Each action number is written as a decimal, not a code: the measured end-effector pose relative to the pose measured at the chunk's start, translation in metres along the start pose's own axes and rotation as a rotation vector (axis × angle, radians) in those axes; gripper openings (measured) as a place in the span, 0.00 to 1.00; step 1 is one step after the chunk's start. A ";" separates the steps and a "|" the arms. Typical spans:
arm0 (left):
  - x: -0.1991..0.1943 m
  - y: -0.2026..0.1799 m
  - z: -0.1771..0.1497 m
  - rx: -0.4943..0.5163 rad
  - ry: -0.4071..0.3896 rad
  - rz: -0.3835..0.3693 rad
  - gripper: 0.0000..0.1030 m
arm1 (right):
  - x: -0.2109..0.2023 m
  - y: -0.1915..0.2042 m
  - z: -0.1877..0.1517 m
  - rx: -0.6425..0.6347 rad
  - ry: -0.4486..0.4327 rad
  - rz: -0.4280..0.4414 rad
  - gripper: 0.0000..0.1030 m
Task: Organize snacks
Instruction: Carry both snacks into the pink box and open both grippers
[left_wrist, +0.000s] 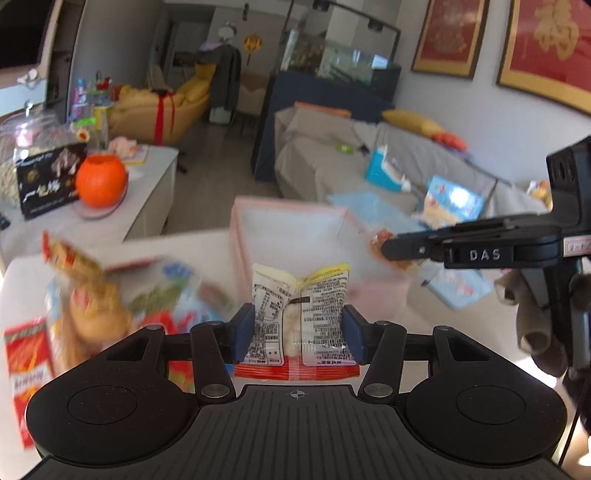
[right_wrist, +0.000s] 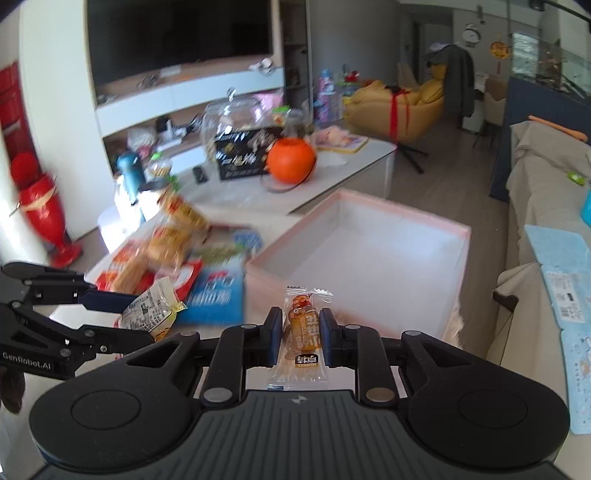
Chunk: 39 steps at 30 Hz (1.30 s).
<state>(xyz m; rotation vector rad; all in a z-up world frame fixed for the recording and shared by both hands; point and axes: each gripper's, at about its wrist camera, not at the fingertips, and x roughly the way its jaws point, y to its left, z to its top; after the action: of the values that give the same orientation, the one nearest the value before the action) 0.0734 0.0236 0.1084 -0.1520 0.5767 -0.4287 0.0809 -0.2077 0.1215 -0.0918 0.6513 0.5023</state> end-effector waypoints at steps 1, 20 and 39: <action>0.015 0.003 0.018 -0.038 -0.017 -0.018 0.56 | 0.000 -0.010 0.018 0.035 -0.023 -0.021 0.21; 0.068 0.043 0.034 -0.106 -0.054 -0.002 0.54 | 0.048 -0.024 -0.009 0.084 0.083 -0.132 0.62; 0.139 0.089 0.000 0.126 0.190 0.163 0.20 | 0.050 0.038 -0.045 -0.037 0.141 -0.010 0.64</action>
<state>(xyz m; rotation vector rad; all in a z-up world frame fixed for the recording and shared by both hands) 0.2094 0.0440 0.0170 0.0572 0.7403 -0.3220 0.0720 -0.1637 0.0585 -0.1661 0.7788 0.5008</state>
